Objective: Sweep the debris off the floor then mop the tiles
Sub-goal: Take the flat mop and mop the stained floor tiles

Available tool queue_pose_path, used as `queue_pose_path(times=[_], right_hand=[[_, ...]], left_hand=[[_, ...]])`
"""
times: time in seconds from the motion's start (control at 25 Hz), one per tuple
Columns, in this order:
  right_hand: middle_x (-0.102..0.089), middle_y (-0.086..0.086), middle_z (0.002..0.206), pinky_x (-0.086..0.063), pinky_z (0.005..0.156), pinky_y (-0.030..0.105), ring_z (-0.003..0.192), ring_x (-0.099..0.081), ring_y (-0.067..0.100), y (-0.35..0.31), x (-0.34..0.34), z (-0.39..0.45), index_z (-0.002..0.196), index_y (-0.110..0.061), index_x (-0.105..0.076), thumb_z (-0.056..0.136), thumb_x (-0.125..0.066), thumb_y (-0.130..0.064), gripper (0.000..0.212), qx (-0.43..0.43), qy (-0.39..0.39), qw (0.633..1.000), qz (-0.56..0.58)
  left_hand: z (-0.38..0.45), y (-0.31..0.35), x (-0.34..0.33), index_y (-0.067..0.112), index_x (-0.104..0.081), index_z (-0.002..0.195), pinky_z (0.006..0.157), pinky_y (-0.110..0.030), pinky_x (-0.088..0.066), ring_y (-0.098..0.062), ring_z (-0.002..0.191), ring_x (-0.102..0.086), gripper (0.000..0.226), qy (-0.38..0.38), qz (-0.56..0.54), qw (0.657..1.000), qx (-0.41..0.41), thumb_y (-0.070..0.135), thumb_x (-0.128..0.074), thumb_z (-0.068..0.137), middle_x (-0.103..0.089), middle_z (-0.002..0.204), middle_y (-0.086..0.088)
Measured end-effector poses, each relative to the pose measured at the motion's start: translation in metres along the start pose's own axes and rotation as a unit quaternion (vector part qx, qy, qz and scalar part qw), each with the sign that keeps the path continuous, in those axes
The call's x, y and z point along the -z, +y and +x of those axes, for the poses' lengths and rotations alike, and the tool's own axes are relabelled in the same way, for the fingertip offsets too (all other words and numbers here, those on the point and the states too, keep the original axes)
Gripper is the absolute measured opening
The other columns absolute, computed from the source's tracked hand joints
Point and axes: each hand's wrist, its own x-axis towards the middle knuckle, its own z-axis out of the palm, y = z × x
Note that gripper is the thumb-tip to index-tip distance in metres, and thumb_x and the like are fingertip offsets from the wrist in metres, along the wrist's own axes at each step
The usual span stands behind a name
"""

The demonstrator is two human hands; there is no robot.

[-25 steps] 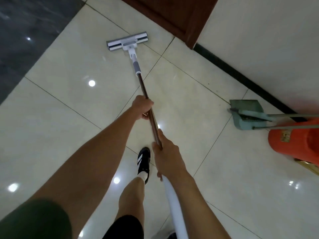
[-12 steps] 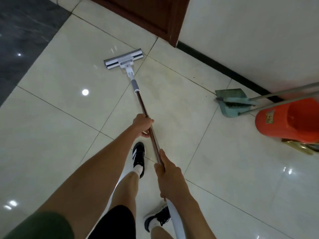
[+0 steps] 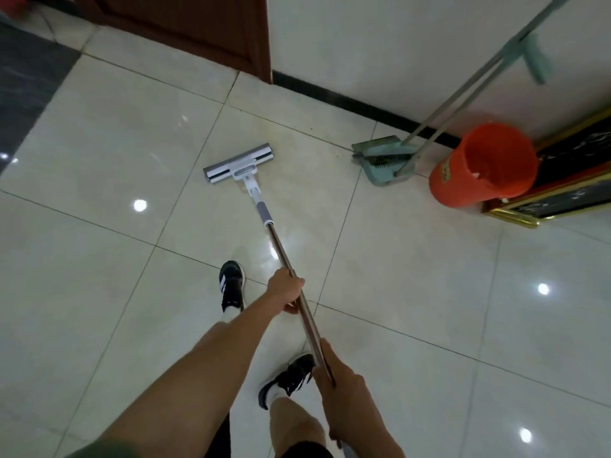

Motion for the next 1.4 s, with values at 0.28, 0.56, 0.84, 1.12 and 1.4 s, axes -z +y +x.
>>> queue_pose_path(times=[0.28, 0.56, 0.84, 1.12, 1.4], right_hand=[[-0.062, -0.003, 0.095, -0.043, 0.053, 0.013, 0.067, -0.055, 0.006, -0.028, 0.023, 0.019, 0.154, -0.040, -0.022, 0.105, -0.035, -0.031, 0.051, 0.066, 0.000, 0.998, 0.007], [-0.066, -0.003, 0.094, -0.050, 0.063, 0.022, 0.070, -0.061, 0.010, -0.139, 0.062, 0.113, 0.154, -0.037, -0.025, 0.105, -0.039, -0.036, 0.052, 0.097, 0.010, 0.995, -0.009], [-0.060, -0.008, 0.079, -0.040, 0.041, 0.013, 0.054, -0.057, 0.006, -0.320, 0.125, 0.238, 0.153, -0.038, -0.026, 0.105, -0.039, -0.034, 0.050, 0.109, 0.005, 0.994, -0.020], [-0.065, -0.002, 0.076, -0.051, 0.040, 0.020, 0.048, -0.062, 0.013, -0.372, 0.156, 0.262, 0.153, -0.044, -0.020, 0.105, -0.036, -0.039, 0.051, 0.079, -0.007, 0.996, -0.032], [-0.060, -0.002, 0.069, -0.038, 0.037, 0.014, 0.044, -0.052, 0.008, -0.302, 0.198, 0.245, 0.155, -0.038, -0.019, 0.105, -0.039, -0.037, 0.053, 0.082, -0.004, 0.996, -0.046]], left_hand=[[0.004, 0.038, 0.020, -0.002, -0.060, 0.100, 0.049, -0.038, -0.059, -0.030, 0.064, -0.070, 0.014, 0.023, -0.019, 0.999, -0.016, 0.010, -0.063, 0.094, -0.068, 0.084, -0.020], [0.088, 0.136, 0.102, -0.007, -0.063, 0.103, 0.055, -0.048, -0.062, -0.032, 0.062, -0.071, 0.020, 0.044, -0.059, 0.997, -0.034, 0.009, -0.066, 0.092, -0.069, 0.083, -0.023], [0.197, 0.280, 0.235, 0.001, -0.061, 0.096, 0.054, -0.044, -0.060, -0.032, 0.066, -0.069, 0.013, 0.071, -0.085, 0.993, -0.037, 0.011, -0.067, 0.091, -0.066, 0.078, -0.018], [0.224, 0.331, 0.264, -0.002, -0.058, 0.101, 0.041, -0.032, -0.054, -0.028, 0.060, -0.065, 0.016, 0.056, -0.088, 0.995, 0.000, 0.007, -0.065, 0.091, -0.063, 0.076, -0.017], [0.198, 0.336, 0.188, 0.001, -0.056, 0.097, 0.046, -0.038, -0.058, -0.030, 0.064, -0.063, 0.013, 0.051, -0.099, 0.994, 0.004, 0.008, -0.065, 0.091, -0.060, 0.077, -0.017]])
